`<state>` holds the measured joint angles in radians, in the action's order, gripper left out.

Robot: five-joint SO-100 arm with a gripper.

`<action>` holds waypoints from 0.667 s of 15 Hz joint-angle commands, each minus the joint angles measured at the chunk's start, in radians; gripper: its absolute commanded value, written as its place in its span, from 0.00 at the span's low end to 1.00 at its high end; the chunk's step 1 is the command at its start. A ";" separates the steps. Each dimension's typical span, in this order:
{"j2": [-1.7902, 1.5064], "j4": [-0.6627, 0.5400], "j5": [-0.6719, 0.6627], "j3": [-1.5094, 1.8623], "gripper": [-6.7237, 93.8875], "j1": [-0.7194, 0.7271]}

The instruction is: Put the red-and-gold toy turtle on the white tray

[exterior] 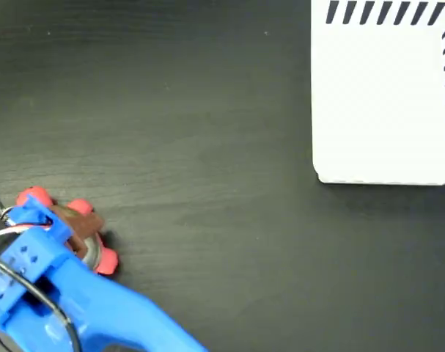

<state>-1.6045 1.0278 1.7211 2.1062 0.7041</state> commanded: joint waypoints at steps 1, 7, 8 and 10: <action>-0.083 0.012 0.018 -0.021 0.62 0.005; -0.025 -0.012 0.040 -0.018 0.61 0.000; -0.020 -0.011 0.041 -0.023 0.61 0.000; -0.026 -0.006 0.041 -0.023 0.62 0.000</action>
<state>-1.6061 1.0216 1.7395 2.1108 0.7041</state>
